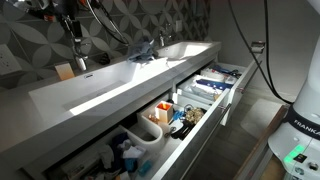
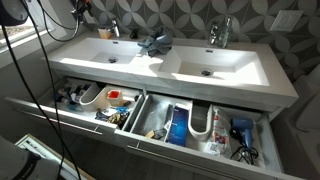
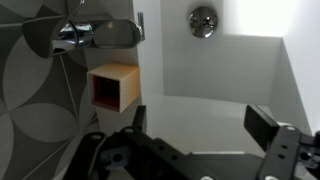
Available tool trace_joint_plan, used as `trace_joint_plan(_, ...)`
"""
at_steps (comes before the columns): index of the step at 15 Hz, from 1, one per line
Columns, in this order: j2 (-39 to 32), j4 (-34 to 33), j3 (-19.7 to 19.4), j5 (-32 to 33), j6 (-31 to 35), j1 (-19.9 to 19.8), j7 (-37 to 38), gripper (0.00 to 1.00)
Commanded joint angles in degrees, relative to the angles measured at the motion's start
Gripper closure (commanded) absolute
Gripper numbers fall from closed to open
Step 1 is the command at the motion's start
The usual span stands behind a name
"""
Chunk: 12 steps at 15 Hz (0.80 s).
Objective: Place the pale object on the window sill
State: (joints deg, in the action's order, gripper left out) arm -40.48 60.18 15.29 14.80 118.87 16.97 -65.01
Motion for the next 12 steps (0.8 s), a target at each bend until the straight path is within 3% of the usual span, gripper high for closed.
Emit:
trace_joint_plan(1,-10.5,-13.7,1.2,-1.2,-1.6,1.6,-4.6,0.0)
trace_joint_plan(8,-23.2,-30.0,-0.2,-0.2,-1.3,4.3,-3.5,0.0)
trace_joint_plan(9,-24.0,-31.1,-0.4,0.1,-0.8,4.5,-3.2,0.0)
trace_joint_plan(10,-23.7,-30.3,-3.1,-2.2,0.8,5.2,-2.9,0.0)
trace_joint_plan(12,-25.6,-32.8,-3.7,-3.4,0.9,5.6,-3.0,0.0)
